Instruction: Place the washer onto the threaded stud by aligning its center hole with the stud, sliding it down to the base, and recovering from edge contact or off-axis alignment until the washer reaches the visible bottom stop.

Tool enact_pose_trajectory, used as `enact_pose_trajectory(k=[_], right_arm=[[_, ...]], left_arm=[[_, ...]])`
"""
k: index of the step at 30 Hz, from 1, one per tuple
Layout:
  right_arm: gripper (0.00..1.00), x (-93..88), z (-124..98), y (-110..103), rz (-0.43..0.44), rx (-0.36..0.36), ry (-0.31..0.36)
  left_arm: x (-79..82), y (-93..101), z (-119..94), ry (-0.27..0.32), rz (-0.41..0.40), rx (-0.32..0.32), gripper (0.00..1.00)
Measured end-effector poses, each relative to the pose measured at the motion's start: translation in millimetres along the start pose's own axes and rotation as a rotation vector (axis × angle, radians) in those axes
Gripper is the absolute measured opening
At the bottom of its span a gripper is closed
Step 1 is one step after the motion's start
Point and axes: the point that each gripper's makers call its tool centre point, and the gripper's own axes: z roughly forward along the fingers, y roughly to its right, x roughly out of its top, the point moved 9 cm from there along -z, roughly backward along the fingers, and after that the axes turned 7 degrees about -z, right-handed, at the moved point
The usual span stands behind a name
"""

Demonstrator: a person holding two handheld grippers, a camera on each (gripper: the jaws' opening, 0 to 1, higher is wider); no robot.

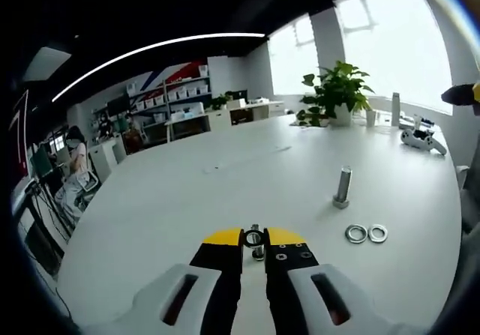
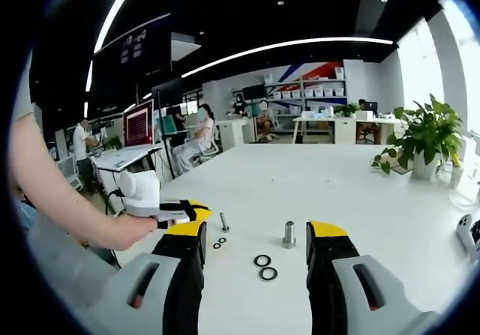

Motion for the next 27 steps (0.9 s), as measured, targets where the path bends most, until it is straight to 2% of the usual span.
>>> enact_pose_trajectory(k=[4,17,27], right_arm=[[0.55,0.0,-0.2,0.5,0.002,0.000,0.003],[0.55,0.4,0.0,-0.2,0.002,0.003,0.006],[0.55,1.0,-0.2,0.0,0.011,0.001,0.010]], left_arm=[[3.7,-0.6,6.6,-0.017,0.022,-0.009,0.08],[6.8,1.4,22.0,-0.050,0.008,-0.017,0.08],[2.5,-1.3,28.4,-0.106,0.010,-0.026,0.08]])
